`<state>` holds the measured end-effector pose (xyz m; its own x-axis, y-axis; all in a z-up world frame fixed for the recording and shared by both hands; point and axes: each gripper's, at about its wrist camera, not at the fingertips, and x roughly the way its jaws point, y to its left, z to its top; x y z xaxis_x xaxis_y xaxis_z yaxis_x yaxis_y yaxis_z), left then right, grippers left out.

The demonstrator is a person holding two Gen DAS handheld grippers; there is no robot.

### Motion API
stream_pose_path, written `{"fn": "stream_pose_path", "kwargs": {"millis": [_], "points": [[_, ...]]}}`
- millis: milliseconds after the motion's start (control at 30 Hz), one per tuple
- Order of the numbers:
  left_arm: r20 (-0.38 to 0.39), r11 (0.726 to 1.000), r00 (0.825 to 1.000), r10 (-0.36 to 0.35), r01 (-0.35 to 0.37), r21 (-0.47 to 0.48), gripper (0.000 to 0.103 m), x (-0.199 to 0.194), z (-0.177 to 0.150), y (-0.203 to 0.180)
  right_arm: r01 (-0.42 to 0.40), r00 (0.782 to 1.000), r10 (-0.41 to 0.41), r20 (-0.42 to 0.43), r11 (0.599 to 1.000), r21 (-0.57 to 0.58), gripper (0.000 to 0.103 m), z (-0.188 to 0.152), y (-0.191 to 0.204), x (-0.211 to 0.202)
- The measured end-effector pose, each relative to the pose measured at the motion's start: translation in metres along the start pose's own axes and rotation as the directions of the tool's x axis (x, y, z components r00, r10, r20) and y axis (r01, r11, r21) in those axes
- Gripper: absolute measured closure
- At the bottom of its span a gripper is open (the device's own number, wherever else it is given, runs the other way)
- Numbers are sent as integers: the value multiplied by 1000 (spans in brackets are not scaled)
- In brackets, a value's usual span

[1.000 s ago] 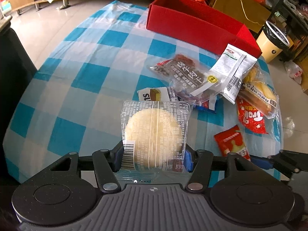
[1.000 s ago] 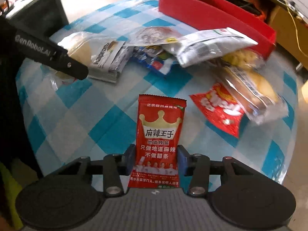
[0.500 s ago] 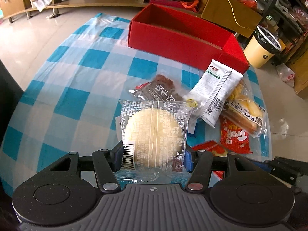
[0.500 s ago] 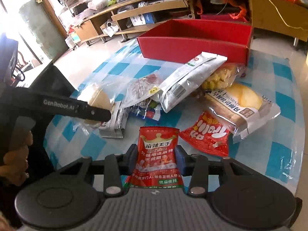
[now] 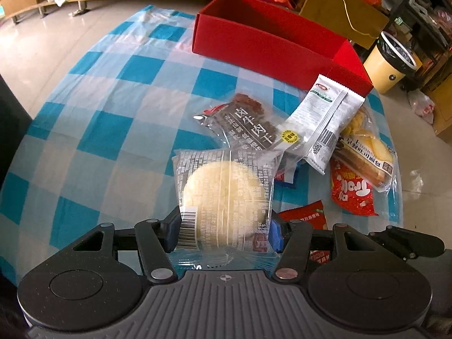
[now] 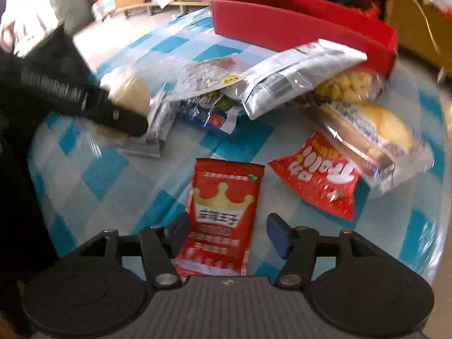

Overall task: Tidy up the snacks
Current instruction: 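Lift the bun with left tool while right tool holds the red packet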

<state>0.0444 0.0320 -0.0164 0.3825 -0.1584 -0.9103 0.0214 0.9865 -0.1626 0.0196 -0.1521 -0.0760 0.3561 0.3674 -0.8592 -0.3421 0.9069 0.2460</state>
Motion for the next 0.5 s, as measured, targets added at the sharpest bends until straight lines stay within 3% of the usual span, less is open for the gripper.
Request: {"fn": "stream_pose_path", "kwargs": {"millis": [100, 167, 267, 333, 367, 433, 500], "points": [[1, 1000, 1000, 0, 0, -4, 37, 0, 0, 0, 14, 999, -14, -35, 1000, 13, 41, 1, 3, 8], [3, 1000, 1000, -2, 2, -4, 37, 0, 0, 0, 45, 998, -48, -37, 996, -71, 29, -2, 18, 13], [13, 1000, 1000, 2, -3, 11, 37, -2, -1, -3, 146, 988, -155, -19, 963, -227, 23, -14, 47, 24], [17, 1000, 1000, 1, -1, 20, 37, -4, -2, -3, 151, 988, -154, 8, 950, -274, 29, -19, 52, 23], [19, 1000, 1000, 4, -5, 26, 36, -3, -3, -4, 149, 988, -153, 6, 953, -264, 43, -18, 47, 20], [4, 999, 1000, 15, -16, 31, 35, 1, -5, -3, 139, 989, -145, -10, 963, -229, 56, -14, 36, 12], [-23, 1000, 1000, 11, -11, 24, 34, 6, -8, -2, 130, 990, -137, -18, 966, -222, 57, -14, 29, 8]]}}
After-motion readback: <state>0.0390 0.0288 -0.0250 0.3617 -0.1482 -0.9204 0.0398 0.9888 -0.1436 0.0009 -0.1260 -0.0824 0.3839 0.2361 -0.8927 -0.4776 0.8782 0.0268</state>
